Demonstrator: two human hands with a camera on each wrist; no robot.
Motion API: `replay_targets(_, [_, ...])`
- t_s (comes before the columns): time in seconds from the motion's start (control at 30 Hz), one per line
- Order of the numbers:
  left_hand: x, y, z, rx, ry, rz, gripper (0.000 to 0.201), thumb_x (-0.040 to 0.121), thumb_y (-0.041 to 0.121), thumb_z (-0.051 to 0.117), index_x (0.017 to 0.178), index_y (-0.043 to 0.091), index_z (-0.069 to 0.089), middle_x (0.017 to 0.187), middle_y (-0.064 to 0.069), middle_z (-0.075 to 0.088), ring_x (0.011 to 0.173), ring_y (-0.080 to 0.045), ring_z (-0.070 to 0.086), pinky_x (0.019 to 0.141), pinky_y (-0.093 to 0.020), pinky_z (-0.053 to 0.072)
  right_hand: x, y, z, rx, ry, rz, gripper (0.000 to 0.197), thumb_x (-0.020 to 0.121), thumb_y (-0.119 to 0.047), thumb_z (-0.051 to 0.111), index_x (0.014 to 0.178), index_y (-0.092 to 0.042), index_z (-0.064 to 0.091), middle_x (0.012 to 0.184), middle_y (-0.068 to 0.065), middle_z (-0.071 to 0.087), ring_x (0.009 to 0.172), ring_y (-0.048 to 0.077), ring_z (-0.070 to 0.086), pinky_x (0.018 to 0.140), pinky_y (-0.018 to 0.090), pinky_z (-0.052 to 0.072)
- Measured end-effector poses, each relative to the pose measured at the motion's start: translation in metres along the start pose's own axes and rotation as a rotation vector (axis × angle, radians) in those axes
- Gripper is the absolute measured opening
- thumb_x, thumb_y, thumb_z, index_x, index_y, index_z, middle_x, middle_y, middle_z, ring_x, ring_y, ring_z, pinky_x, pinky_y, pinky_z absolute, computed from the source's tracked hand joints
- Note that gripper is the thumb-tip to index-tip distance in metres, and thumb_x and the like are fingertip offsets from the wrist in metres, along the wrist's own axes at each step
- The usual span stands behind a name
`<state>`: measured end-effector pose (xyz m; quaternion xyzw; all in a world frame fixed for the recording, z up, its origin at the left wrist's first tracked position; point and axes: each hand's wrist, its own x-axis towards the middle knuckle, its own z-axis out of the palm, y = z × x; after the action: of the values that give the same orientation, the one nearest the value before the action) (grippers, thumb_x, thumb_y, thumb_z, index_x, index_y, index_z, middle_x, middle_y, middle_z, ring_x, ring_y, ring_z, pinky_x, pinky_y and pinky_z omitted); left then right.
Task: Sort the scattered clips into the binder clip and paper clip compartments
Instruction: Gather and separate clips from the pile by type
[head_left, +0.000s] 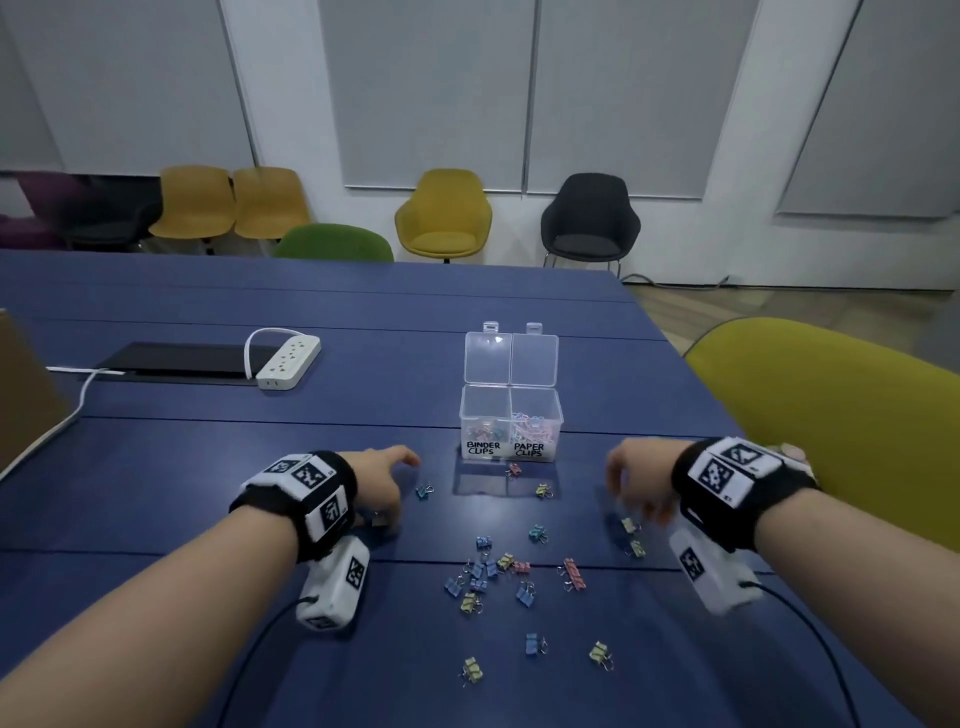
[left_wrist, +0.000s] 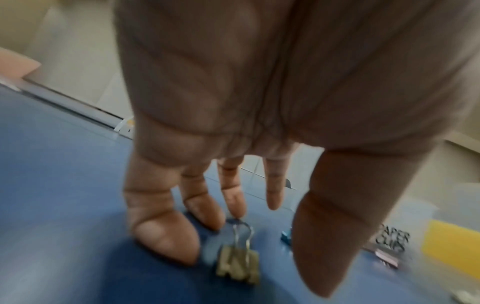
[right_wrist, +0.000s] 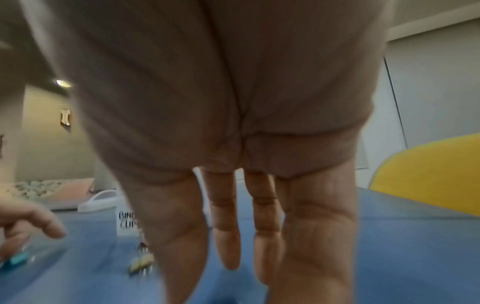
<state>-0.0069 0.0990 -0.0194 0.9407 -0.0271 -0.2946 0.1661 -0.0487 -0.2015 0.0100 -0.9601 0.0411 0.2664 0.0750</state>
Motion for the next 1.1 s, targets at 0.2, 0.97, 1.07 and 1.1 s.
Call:
replay_targets(0.2, [-0.009, 0.018, 0.021, 0.120, 0.056, 0.142, 0.041, 0.076, 0.010, 0.066, 0.111, 0.028, 0.055, 0.113, -0.007, 0.060, 0.066, -0.020, 0.056, 0.060, -0.029, 0.051, -0.016, 0.004, 0.038, 0.008, 0.021, 0.026, 0.032, 0.074, -0.016, 0.070, 0.093, -0.019, 0.045, 0.072, 0.004, 0.064, 0.047, 0.019, 0.057, 0.051, 0.027, 0.050])
replay_targets(0.97, [-0.034, 0.048, 0.066, 0.281, 0.202, 0.372, 0.015, 0.083, 0.005, 0.054, 0.083, 0.020, 0.057, 0.080, 0.004, 0.056, 0.078, -0.016, 0.053, 0.074, -0.027, 0.049, -0.037, -0.050, 0.063, -0.266, 0.175, -0.257, 0.019, 0.085, -0.004, 0.055, 0.072, -0.017, 0.051, 0.090, 0.003, 0.054, 0.084, 0.021, 0.050, 0.070, 0.026, 0.039])
replay_targets(1.07, [-0.034, 0.049, 0.065, 0.305, 0.197, 0.359, 0.016, 0.084, 0.004, 0.052, 0.084, 0.020, 0.057, 0.086, 0.002, 0.057, 0.081, -0.016, 0.053, 0.081, -0.029, 0.051, -0.037, -0.045, 0.064, -0.271, 0.183, -0.240, 0.033, 0.085, -0.004, 0.053, 0.062, -0.021, 0.038, 0.090, 0.003, 0.052, 0.083, 0.020, 0.048, 0.070, 0.025, 0.037])
replay_targets(1.1, [-0.034, 0.049, 0.065, 0.298, 0.195, 0.358, 0.016, 0.085, 0.004, 0.052, 0.085, 0.020, 0.057, 0.087, 0.002, 0.057, 0.081, -0.016, 0.052, 0.081, -0.029, 0.050, -0.036, -0.043, 0.065, -0.262, 0.183, -0.236, 0.033, 0.085, -0.004, 0.052, 0.061, -0.021, 0.037, 0.090, 0.003, 0.053, 0.083, 0.021, 0.047, 0.069, 0.025, 0.037])
